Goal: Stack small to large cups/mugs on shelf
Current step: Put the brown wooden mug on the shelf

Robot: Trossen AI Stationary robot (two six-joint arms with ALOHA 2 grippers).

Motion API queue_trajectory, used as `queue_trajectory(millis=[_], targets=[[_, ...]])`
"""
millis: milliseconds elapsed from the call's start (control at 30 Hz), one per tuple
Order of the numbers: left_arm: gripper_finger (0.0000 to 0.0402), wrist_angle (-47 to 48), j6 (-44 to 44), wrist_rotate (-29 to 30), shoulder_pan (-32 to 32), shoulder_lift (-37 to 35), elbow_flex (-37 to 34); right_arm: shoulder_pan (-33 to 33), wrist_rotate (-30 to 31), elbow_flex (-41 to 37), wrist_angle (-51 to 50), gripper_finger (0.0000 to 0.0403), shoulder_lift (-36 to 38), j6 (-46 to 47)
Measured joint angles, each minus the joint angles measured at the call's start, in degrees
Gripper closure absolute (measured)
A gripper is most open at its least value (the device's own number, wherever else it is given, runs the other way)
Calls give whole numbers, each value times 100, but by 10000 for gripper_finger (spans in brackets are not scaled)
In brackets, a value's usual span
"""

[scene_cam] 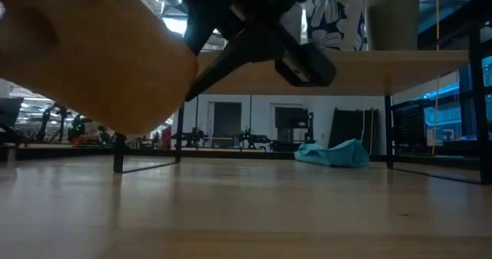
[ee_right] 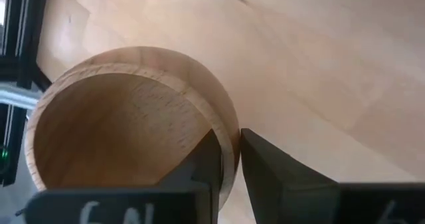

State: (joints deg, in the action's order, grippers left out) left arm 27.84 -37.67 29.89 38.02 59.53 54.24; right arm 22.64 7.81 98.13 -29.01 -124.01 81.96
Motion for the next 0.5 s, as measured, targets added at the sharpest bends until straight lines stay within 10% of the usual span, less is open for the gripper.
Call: queue_trajectory(millis=[500], targets=[[401, 2, -418, 491, 513, 0, 0, -143, -135, 2, 14, 244, 0, -121]])
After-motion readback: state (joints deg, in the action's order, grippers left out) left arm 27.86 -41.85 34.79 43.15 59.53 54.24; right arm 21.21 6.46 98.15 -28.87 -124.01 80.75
